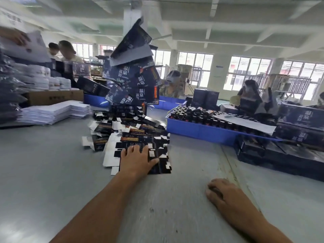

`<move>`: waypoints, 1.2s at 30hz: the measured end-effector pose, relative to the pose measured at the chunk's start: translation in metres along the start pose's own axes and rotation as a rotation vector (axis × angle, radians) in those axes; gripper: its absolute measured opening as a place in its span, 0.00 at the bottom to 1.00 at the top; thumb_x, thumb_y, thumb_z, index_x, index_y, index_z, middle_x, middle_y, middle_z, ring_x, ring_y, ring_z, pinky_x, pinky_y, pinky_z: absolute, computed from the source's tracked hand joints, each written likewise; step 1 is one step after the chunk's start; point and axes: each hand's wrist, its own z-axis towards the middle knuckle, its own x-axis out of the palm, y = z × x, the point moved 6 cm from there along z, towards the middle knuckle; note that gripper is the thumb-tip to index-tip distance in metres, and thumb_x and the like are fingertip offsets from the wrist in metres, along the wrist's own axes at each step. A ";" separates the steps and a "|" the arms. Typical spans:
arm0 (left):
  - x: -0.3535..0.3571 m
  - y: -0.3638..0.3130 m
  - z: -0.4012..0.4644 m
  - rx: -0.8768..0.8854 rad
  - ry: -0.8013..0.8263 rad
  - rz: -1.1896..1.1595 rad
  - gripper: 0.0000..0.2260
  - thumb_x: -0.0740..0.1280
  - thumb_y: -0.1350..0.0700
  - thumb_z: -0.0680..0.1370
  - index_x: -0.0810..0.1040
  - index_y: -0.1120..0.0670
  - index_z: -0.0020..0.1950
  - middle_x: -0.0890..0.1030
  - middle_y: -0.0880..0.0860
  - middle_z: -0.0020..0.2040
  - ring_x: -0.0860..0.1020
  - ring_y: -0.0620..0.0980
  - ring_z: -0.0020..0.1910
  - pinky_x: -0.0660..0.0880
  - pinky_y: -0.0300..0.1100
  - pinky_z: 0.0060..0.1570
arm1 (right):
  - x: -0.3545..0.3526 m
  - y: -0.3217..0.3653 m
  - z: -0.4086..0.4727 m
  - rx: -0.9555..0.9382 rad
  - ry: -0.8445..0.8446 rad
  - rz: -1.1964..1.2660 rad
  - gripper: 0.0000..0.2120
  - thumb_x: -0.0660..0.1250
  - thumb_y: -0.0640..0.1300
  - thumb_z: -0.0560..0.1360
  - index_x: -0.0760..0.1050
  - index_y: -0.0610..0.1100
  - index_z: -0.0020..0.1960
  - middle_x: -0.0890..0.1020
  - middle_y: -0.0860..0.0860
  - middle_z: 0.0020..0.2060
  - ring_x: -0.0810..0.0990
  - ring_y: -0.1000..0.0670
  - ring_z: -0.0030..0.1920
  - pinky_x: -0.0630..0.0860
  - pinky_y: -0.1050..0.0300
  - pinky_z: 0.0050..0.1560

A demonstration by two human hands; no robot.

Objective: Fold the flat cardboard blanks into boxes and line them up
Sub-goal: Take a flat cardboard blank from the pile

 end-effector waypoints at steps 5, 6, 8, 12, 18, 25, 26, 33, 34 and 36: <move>-0.011 -0.005 -0.002 0.031 -0.145 0.048 0.39 0.54 0.25 0.75 0.62 0.49 0.77 0.67 0.57 0.72 0.64 0.58 0.73 0.60 0.55 0.72 | 0.002 -0.002 -0.001 -0.002 -0.002 -0.008 0.13 0.60 0.56 0.83 0.76 0.52 0.62 0.77 0.56 0.58 0.74 0.57 0.56 0.70 0.63 0.58; -0.017 -0.009 -0.003 0.051 -0.198 0.051 0.39 0.54 0.25 0.74 0.65 0.49 0.76 0.69 0.56 0.70 0.66 0.57 0.70 0.62 0.54 0.70 | 0.002 -0.002 -0.001 -0.001 -0.006 0.005 0.13 0.60 0.56 0.83 0.75 0.52 0.62 0.77 0.56 0.59 0.74 0.58 0.55 0.70 0.64 0.57; -0.026 -0.019 -0.007 0.113 -0.276 0.043 0.36 0.55 0.25 0.74 0.70 0.49 0.71 0.71 0.53 0.63 0.69 0.54 0.65 0.65 0.52 0.66 | 0.002 -0.005 0.000 0.020 -0.019 0.053 0.15 0.59 0.56 0.83 0.75 0.52 0.65 0.78 0.56 0.60 0.74 0.59 0.55 0.69 0.66 0.55; -0.035 -0.050 -0.023 0.260 -0.328 -0.050 0.32 0.52 0.25 0.73 0.75 0.47 0.62 0.72 0.50 0.56 0.73 0.50 0.57 0.68 0.50 0.61 | -0.005 -0.011 -0.002 0.112 -0.123 0.229 0.20 0.61 0.59 0.81 0.74 0.53 0.69 0.79 0.58 0.60 0.73 0.67 0.49 0.66 0.75 0.44; -0.037 -0.102 -0.054 0.466 -0.299 -0.152 0.31 0.51 0.24 0.73 0.77 0.45 0.58 0.75 0.47 0.56 0.76 0.48 0.55 0.69 0.48 0.59 | -0.011 -0.009 -0.010 0.142 -0.191 0.639 0.21 0.65 0.63 0.76 0.73 0.57 0.67 0.81 0.63 0.52 0.81 0.66 0.50 0.76 0.74 0.44; -0.023 -0.136 -0.086 0.665 -0.031 -0.241 0.42 0.45 0.19 0.69 0.61 0.40 0.77 0.68 0.46 0.68 0.68 0.47 0.66 0.61 0.43 0.65 | -0.020 -0.009 -0.015 0.285 -0.195 0.980 0.07 0.67 0.43 0.81 0.84 0.46 0.48 0.87 0.48 0.41 0.87 0.47 0.41 0.84 0.53 0.40; -0.019 -0.138 -0.089 0.696 0.037 -0.236 0.45 0.46 0.17 0.67 0.54 0.39 0.79 0.65 0.45 0.72 0.64 0.46 0.70 0.57 0.43 0.69 | -0.021 -0.013 -0.016 0.316 -0.204 1.003 0.07 0.67 0.42 0.80 0.84 0.44 0.48 0.87 0.47 0.41 0.87 0.46 0.41 0.84 0.51 0.41; -0.007 -0.150 -0.103 0.789 0.192 -0.233 0.56 0.59 0.16 0.59 0.36 0.35 0.78 0.50 0.41 0.81 0.51 0.42 0.77 0.42 0.43 0.73 | -0.025 -0.024 -0.020 0.402 -0.199 1.093 0.07 0.67 0.42 0.80 0.83 0.40 0.49 0.87 0.42 0.42 0.86 0.44 0.38 0.82 0.51 0.35; -0.007 -0.150 -0.103 0.788 0.176 -0.230 0.57 0.59 0.16 0.59 0.35 0.36 0.78 0.50 0.41 0.81 0.51 0.43 0.77 0.42 0.43 0.73 | -0.025 -0.023 -0.020 0.399 -0.192 1.097 0.08 0.67 0.43 0.80 0.83 0.41 0.50 0.87 0.41 0.43 0.86 0.43 0.40 0.83 0.48 0.37; -0.009 -0.150 -0.104 0.784 0.128 -0.216 0.58 0.60 0.16 0.58 0.36 0.37 0.78 0.52 0.43 0.80 0.53 0.45 0.77 0.43 0.44 0.73 | -0.026 -0.023 -0.020 0.385 -0.183 1.083 0.09 0.67 0.47 0.80 0.83 0.42 0.51 0.86 0.43 0.43 0.86 0.43 0.42 0.84 0.44 0.42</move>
